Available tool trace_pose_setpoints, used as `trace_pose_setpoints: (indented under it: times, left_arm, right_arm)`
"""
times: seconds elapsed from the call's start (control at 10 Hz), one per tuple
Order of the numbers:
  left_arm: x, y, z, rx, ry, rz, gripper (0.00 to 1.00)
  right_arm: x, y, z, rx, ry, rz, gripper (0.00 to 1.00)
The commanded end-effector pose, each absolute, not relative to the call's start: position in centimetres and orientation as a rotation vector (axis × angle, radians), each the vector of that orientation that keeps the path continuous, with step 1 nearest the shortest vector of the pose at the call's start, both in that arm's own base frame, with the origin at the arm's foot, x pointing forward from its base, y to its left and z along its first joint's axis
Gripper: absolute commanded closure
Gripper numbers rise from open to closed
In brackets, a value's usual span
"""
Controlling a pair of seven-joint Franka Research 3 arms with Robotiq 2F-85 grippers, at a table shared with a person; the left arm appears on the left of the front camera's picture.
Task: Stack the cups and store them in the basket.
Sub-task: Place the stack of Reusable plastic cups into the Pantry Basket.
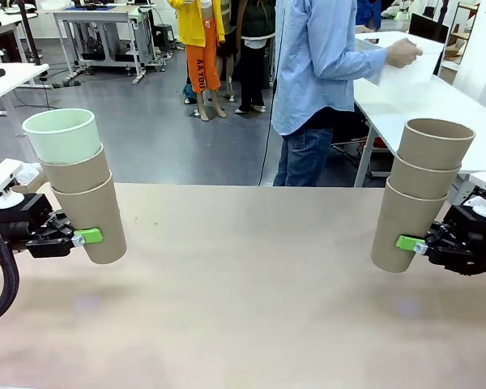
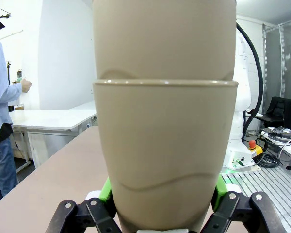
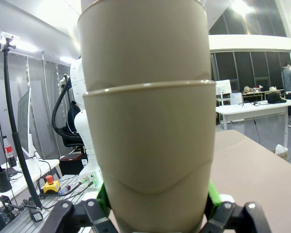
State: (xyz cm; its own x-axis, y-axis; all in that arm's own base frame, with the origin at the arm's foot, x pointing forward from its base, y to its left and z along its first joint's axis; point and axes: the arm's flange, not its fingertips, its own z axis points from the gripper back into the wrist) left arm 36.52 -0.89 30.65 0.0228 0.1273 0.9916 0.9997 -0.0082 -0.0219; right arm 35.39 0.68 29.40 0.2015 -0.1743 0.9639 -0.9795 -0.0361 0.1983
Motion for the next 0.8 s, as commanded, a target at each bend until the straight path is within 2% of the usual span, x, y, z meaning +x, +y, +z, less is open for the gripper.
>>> trace_pose_setpoints:
  times: [0.0,0.7]
  left_arm:
    - [36.37,-0.80,31.11,-1.320,-1.295,-1.137,0.14]
    - [36.37,-0.80,31.11,-1.320,-1.295,-1.137,0.14]
  right_arm:
    - [35.46,0.87,29.73,1.442,-1.177,0.988,0.14]
    - [35.46,0.87,29.73,1.442,-1.177,0.988,0.14]
